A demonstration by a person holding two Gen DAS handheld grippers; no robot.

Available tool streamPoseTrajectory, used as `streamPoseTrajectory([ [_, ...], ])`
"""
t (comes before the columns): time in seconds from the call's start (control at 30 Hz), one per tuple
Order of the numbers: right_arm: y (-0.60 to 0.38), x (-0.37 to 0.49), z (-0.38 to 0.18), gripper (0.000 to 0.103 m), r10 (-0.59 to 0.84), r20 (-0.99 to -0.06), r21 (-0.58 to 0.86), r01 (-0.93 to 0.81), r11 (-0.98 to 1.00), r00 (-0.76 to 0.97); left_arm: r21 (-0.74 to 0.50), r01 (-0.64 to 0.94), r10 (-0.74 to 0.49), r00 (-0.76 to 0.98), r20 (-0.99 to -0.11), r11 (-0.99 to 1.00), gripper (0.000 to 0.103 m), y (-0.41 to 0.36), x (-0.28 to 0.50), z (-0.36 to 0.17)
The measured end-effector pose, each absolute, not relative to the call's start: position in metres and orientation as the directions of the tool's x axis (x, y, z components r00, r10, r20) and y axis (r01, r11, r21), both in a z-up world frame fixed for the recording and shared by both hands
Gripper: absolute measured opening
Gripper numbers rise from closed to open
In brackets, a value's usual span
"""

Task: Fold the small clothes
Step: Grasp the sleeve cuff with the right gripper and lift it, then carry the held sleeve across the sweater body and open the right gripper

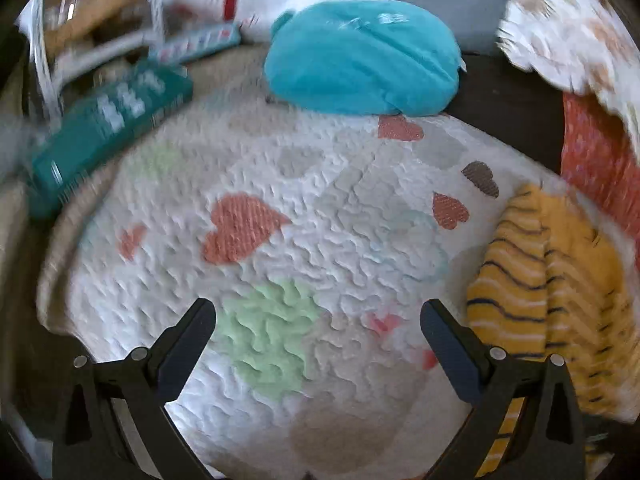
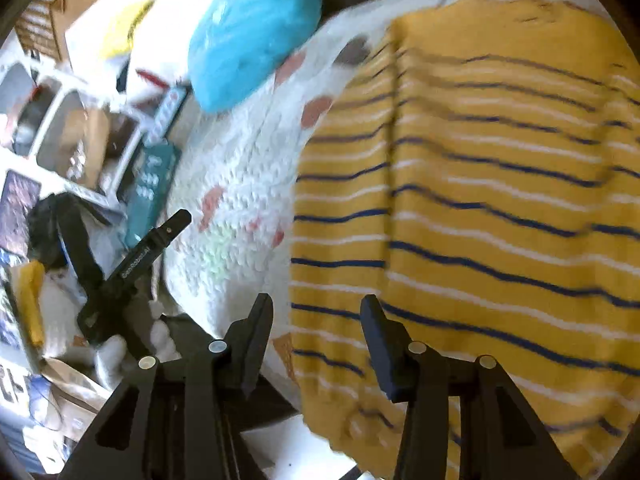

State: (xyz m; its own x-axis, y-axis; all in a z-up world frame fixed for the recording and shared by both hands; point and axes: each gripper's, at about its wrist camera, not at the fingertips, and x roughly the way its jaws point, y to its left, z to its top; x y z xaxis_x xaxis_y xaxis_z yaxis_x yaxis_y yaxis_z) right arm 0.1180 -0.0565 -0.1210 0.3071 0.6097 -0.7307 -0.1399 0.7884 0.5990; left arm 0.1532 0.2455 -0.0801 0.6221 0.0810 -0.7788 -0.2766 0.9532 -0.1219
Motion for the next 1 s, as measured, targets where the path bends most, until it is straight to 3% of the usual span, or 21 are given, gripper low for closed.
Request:
streamPoseTrajectory([
  [0.13, -0.035, 0.135, -0.150, 0.050, 0.472, -0.833, 0.461, -0.109, 0.880, 0.287, -0.111, -0.275, 0.098, 0.647, -0.757, 0.955, 0.102, 0.250, 0.154, -0.076],
  [0.33, -0.021, 0.120, -0.154, 0.049, 0.360, -0.889, 0.330, -0.146, 0.932, 0.283, -0.235, -0.261, -0.015, 0.638, -0.770, 0.936, 0.102, 0.253, 0.163, -0.078],
  [0.37, -0.022, 0.116, -0.152, 0.043, 0.356, -0.891, 0.323, -0.158, 0.933, 0.281, -0.249, -0.270, -0.020, 0.639, -0.769, 0.930, 0.102, 0.255, 0.164, -0.077],
  [0.4, -0.023, 0.113, -0.149, 0.020, 0.357, -0.892, 0.320, -0.170, 0.932, 0.276, -0.259, -0.282, -0.019, 0.642, -0.767, 0.924, 0.102, 0.258, 0.165, -0.076],
  [0.43, -0.018, 0.110, -0.147, 0.005, 0.353, -0.896, 0.311, -0.186, 0.932, 0.270, -0.269, -0.293, -0.018, 0.644, -0.764, 0.917, 0.102, 0.261, 0.164, -0.075],
  [0.77, 0.093, 0.166, -0.061, 0.004, 0.469, -0.820, 0.305, -0.441, 0.844, 0.329, -0.416, -0.622, 0.108, 0.630, -0.769, 0.663, 0.102, 0.372, 0.123, -0.083],
  [1.0, 0.228, 0.261, -0.063, 0.004, 0.478, -0.831, 0.272, -0.542, 0.795, 0.285, -0.437, -0.686, 0.152, 0.619, -0.770, 0.581, 0.102, 0.406, 0.102, -0.087],
])
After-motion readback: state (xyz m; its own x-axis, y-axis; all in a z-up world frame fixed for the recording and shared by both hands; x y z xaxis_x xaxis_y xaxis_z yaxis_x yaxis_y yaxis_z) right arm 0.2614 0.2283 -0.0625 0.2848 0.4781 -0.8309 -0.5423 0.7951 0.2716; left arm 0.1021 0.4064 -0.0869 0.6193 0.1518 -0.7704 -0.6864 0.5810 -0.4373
